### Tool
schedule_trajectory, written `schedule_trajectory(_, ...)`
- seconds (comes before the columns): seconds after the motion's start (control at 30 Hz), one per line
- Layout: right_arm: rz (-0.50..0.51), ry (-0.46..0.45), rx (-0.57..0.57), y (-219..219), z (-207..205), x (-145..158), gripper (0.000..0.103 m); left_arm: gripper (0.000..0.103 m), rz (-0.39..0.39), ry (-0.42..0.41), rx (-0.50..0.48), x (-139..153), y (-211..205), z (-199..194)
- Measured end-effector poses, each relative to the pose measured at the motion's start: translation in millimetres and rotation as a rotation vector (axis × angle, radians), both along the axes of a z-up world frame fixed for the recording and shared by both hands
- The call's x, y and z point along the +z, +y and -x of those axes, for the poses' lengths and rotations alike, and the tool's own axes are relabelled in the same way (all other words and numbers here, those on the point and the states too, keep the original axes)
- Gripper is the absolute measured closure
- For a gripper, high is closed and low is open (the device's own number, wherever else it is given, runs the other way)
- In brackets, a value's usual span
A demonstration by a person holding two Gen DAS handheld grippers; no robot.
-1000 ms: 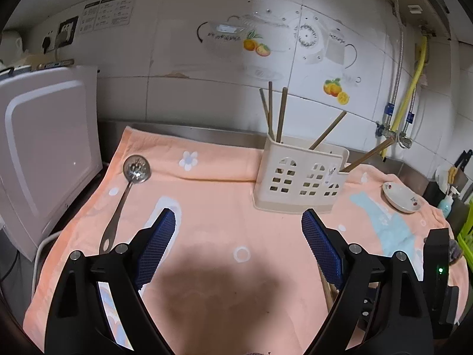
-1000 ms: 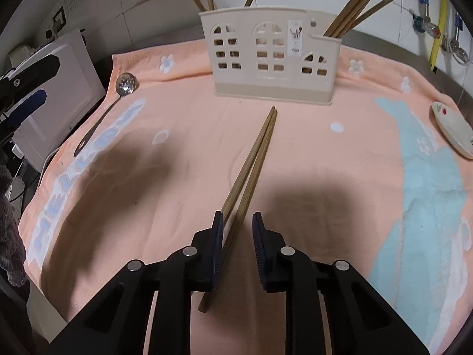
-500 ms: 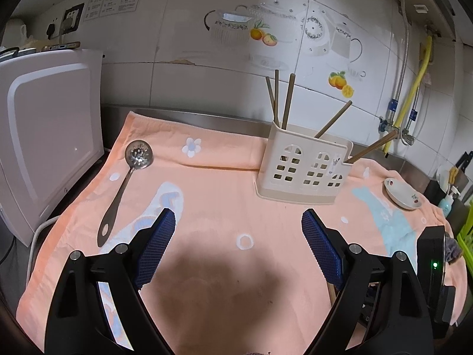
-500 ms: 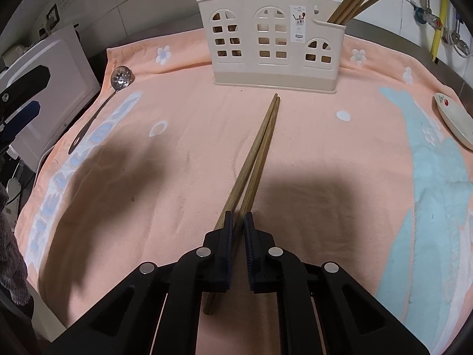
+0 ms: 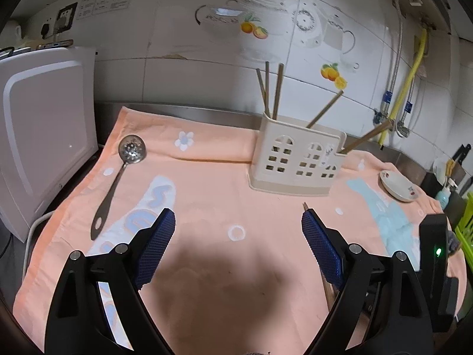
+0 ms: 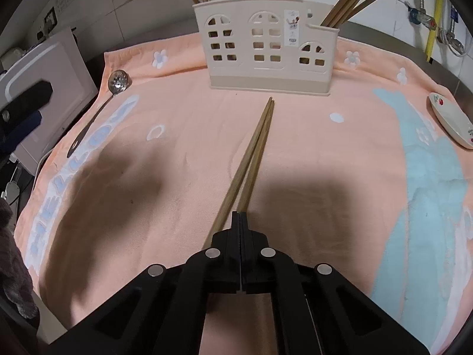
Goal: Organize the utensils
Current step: 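Close right tool on the pair of wooden chopsticks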
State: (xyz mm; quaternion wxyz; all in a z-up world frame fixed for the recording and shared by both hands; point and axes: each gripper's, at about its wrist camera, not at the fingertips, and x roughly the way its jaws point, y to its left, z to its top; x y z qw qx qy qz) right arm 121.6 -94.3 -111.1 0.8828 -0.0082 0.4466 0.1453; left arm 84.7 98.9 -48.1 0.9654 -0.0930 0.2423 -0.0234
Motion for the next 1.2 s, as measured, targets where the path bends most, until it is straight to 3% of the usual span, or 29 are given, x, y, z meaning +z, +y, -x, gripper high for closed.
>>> schedule_trajectory(0.33, -0.085, 0.029, 0.011, -9, 4, 1, 0.099, 0.017, -0.011, 0.036, -0.025, -12, -14, 2)
schedule_trajectory(0.83, -0.054, 0.033, 0.0, 8, 2, -3, 0.098, 0.017, 0.0, 0.051, -0.024, -18, -8, 4)
schedule_trajectory(1.2, -0.095, 0.059, -0.022, -4, 4, -7, 0.098, 0.017, 0.009, 0.052, -0.009, -20, -2, 5)
